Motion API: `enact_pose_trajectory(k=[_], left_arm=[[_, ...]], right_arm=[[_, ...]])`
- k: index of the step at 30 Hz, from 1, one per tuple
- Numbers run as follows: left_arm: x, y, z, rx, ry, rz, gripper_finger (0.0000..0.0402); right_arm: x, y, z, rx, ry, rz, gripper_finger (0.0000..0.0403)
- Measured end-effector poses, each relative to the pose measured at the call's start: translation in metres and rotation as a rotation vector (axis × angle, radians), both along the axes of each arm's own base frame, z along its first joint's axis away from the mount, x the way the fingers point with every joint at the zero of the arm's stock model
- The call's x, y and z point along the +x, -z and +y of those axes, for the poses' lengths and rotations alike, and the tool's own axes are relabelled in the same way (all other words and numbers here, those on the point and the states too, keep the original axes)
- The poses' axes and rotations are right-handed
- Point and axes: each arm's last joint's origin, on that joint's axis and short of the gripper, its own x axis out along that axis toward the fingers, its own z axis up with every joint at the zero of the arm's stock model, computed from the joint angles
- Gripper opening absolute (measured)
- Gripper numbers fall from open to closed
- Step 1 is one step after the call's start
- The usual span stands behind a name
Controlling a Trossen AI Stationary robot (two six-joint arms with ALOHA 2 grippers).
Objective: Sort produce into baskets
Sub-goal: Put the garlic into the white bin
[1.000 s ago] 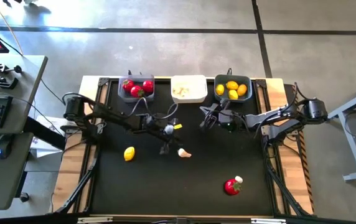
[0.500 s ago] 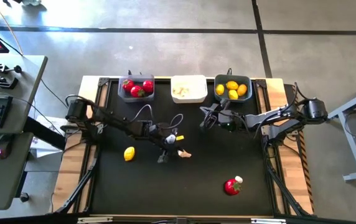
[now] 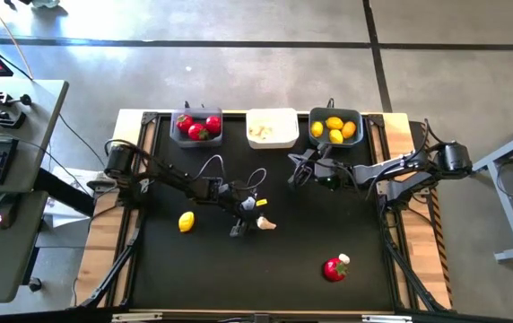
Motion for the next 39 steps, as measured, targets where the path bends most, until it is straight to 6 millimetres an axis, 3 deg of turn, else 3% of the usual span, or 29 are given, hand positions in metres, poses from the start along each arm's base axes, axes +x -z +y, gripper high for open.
enact_pose_trajectory(k=[26, 39], left_arm=[[0.004, 0.018, 0.013, -0.029, 0.0, 0.019, 0.0247], [0.005, 0.016, 0.029, 0.048, 0.004, -0.017, 0.013]], right_arm=[[0.0, 0.001, 0.0, -0.003, -0.001, 0.012, 0.0], [0.0, 0.001, 0.0, -0.006, -0.002, 0.015, 0.0]])
